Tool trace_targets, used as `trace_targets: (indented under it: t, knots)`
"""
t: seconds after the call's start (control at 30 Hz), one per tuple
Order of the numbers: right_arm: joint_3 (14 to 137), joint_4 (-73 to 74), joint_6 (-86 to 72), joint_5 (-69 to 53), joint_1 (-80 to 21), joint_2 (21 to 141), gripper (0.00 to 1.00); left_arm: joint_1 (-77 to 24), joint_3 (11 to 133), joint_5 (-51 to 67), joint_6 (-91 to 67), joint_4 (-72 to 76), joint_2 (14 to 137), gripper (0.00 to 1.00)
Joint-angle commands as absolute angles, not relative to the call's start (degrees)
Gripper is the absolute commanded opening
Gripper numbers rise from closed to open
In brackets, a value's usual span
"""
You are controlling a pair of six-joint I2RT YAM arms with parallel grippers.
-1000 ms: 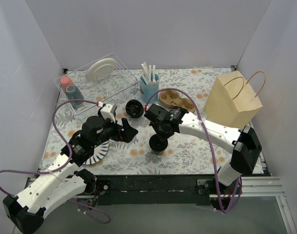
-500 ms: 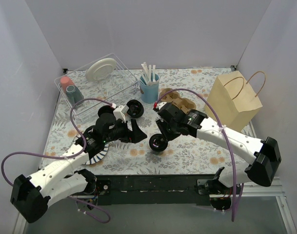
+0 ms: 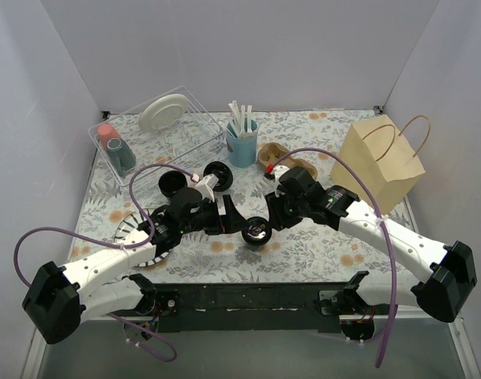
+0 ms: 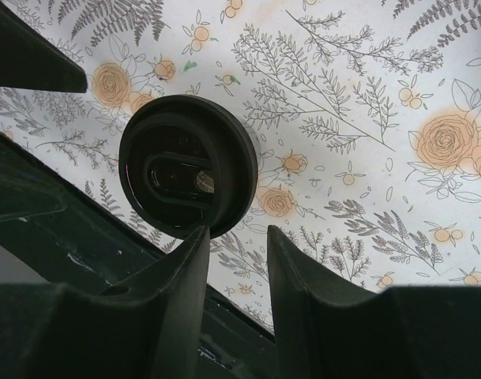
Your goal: Pack the takeout coffee
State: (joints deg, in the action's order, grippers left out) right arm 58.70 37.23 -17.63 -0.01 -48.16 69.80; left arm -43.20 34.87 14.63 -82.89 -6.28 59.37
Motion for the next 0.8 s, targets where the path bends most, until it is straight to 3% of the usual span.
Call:
trace_targets:
  t: [0.0, 0.37, 0.77]
  knots:
    - [57.4, 34.2, -17.1, -1.0, -47.8, 66.3, 0.43, -45.0, 33.1, 12.1, -88.1, -2.9, 60.8, 0.85]
    - [54.1, 33.5, -17.6, -0.7, -47.2, 60.7, 0.45, -50.7, 34.8, 7.6, -90.8, -0.3, 69.5, 0.80]
    - [52.0, 33.9, -16.9, -0.9, -47.0, 57.7, 0.45, -51.1, 35.1, 3.6, -92.3, 1.6, 68.6, 0.78]
